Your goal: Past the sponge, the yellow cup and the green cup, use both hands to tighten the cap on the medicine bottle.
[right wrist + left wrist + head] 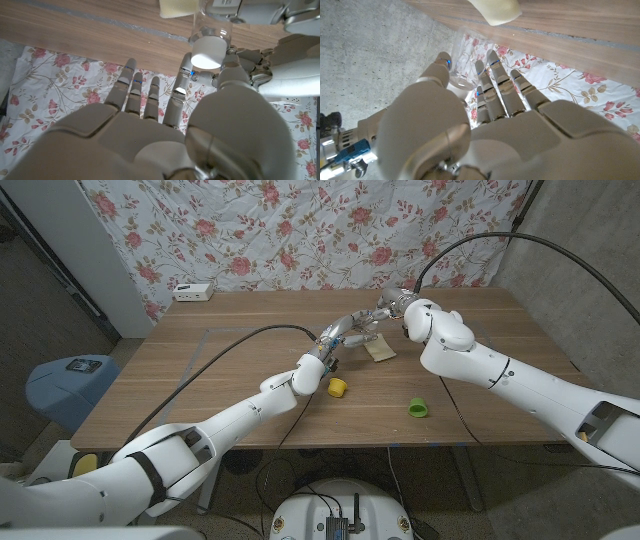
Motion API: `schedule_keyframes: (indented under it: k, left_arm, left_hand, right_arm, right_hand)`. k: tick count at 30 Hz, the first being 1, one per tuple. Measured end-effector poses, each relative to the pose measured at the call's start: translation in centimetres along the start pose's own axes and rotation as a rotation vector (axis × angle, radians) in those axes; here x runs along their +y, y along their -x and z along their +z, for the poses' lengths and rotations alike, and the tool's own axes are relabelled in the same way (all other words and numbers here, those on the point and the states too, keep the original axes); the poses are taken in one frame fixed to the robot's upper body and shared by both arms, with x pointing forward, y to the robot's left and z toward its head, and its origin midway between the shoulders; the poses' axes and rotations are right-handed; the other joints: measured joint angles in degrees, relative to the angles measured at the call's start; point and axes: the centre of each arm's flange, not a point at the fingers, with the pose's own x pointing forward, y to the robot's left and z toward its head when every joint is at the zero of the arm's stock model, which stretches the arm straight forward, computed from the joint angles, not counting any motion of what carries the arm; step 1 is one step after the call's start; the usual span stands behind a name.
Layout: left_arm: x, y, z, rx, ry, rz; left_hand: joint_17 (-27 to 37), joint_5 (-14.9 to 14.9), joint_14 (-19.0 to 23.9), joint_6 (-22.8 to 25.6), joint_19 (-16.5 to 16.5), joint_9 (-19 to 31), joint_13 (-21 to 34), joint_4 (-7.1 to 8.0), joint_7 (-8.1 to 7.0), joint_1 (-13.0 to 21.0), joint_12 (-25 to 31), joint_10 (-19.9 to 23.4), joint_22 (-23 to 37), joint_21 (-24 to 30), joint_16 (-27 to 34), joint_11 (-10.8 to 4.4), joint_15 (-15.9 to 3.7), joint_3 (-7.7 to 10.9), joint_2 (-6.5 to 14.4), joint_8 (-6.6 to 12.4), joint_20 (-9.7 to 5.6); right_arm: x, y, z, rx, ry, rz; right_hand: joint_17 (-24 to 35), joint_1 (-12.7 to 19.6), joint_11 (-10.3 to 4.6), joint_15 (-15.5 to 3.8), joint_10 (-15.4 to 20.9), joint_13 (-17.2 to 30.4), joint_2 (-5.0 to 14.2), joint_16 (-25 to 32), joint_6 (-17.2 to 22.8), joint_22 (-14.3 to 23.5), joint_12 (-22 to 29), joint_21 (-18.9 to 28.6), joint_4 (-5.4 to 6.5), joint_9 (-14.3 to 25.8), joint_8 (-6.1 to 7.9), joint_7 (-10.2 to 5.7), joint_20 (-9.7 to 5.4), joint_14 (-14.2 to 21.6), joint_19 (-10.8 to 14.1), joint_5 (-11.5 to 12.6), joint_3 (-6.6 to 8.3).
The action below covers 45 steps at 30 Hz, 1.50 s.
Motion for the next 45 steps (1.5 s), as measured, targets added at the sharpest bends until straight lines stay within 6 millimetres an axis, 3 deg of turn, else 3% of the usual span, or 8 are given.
schedule_keyframes:
  k: [7,10,25,33,45]
  left_arm:
    - [-0.08,0.0,-0.05,0.002,0.0,0.001]
    - [-0.11,-0.02,-0.06,0.003,0.0,0.001]
    - [-0.17,-0.2,-0.06,0.002,0.003,0.001]
    - [-0.14,-0.32,-0.09,0.002,0.005,0.003]
    - [-0.08,-0.51,-0.21,0.001,0.007,0.004]
  left_hand:
    - [0.0,-0.01,0.0,0.0,0.0,0.0,0.0,0.0,0.0,0.05,0.0,0.0,0.0,0.0,0.0,0.0,0.0,0.0,0.07,0.0,0.0]
    - [0.0,-0.01,0.0,0.0,0.0,0.0,0.0,0.0,0.0,0.05,0.0,0.0,0.0,0.0,0.0,0.0,0.0,0.0,0.07,0.0,0.0]
    - [0.0,-0.03,0.0,0.0,0.0,0.0,-0.02,-0.01,0.0,-0.12,-0.07,0.0,0.0,0.0,0.0,0.0,0.0,-0.01,0.22,0.0,0.0]
    - [0.0,-0.13,0.0,0.0,0.0,0.0,-0.03,-0.01,0.0,-0.2,-0.06,0.0,0.0,0.0,0.0,0.0,0.0,-0.01,0.29,0.0,0.0]
    - [0.0,-0.16,0.0,0.0,0.0,0.0,-0.05,-0.08,0.0,-0.19,0.0,0.0,0.0,0.0,0.0,0.0,0.0,-0.08,0.27,0.0,0.0]
  right_arm:
    - [0.28,-0.03,-0.01,0.009,-0.001,-0.008]
    - [0.37,-0.05,0.01,0.013,-0.002,-0.014]
    - [0.58,-0.3,0.33,0.035,0.006,-0.028]
    - [0.53,-0.5,0.45,0.052,0.009,-0.03]
    - [0.45,-0.84,0.68,0.08,0.026,-0.04]
  right_hand:
    - [-0.01,-0.25,-0.16,-0.1,1.27,0.0,-0.07,0.01,1.09,0.0,0.44,0.0,0.26,-0.06,0.43,0.69,-0.11,1.15,0.72,0.04,-0.26]
    - [0.0,-0.61,-0.39,-0.31,1.65,0.0,-0.16,0.44,1.96,0.0,0.44,0.0,0.16,-0.2,0.43,0.13,-0.11,1.54,0.72,0.04,-0.46]
    - [-0.01,-1.63,0.12,0.09,2.16,0.0,-0.5,0.45,3.45,-0.01,0.44,0.0,0.24,-0.2,0.64,0.61,-0.1,1.94,1.33,0.04,-0.69]
    - [-0.01,-2.86,0.12,0.07,3.2,0.0,-0.9,0.45,4.98,-0.01,0.44,0.0,0.34,0.31,1.86,0.51,-0.1,2.57,1.33,0.04,-1.25]
    - [-0.01,-3.1,-0.02,-0.12,4.14,0.0,-0.67,0.45,6.81,-0.01,0.44,0.0,0.64,0.94,2.63,0.51,-0.1,2.75,1.33,0.04,-1.56]
